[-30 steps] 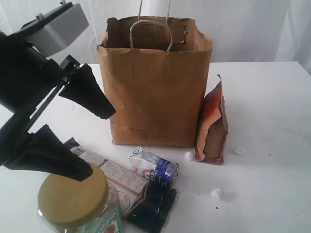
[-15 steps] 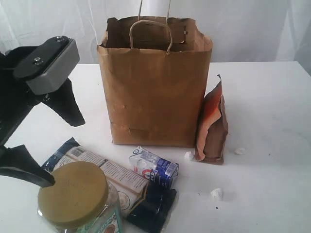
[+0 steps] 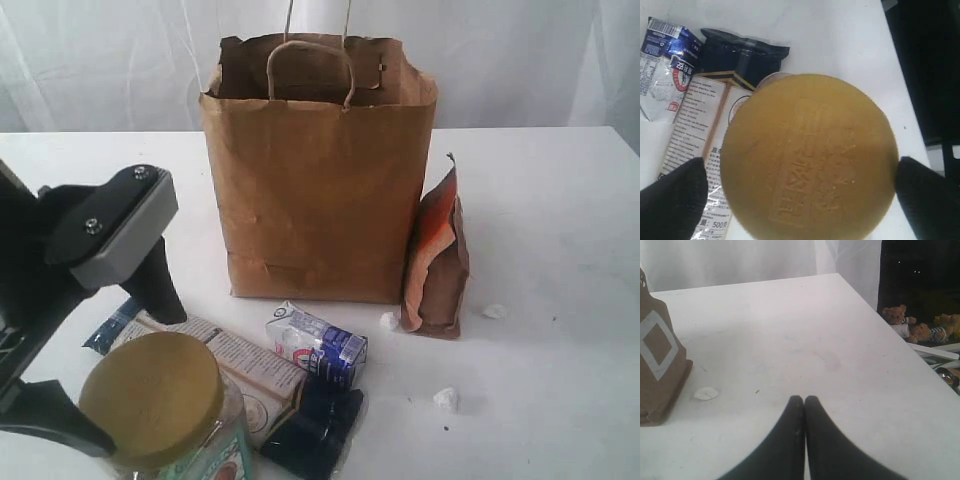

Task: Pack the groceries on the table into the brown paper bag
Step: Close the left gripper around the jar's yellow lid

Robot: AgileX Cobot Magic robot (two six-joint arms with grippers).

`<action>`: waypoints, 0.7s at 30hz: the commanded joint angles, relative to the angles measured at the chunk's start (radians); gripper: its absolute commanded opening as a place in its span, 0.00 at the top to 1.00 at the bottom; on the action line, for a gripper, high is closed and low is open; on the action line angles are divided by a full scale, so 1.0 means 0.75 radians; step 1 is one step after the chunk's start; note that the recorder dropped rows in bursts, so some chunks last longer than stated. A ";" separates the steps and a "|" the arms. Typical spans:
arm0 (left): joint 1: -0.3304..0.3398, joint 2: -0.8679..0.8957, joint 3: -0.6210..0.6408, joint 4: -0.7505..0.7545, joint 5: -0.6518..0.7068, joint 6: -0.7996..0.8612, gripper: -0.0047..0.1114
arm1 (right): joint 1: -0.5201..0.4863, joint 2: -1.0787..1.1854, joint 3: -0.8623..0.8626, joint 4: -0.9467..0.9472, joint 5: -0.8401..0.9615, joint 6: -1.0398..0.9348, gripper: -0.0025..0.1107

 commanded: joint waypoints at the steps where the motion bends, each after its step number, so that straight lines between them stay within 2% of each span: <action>1: -0.019 0.000 0.064 -0.060 -0.085 0.065 0.05 | 0.000 -0.007 0.007 0.001 -0.004 -0.014 0.98; 7: -0.019 0.000 0.124 -0.133 -0.089 0.161 0.05 | 0.000 -0.007 0.007 0.001 -0.004 -0.014 0.98; 21: -0.019 -0.003 0.149 -0.173 -0.166 0.162 0.06 | 0.000 -0.007 0.007 0.001 -0.004 -0.014 0.98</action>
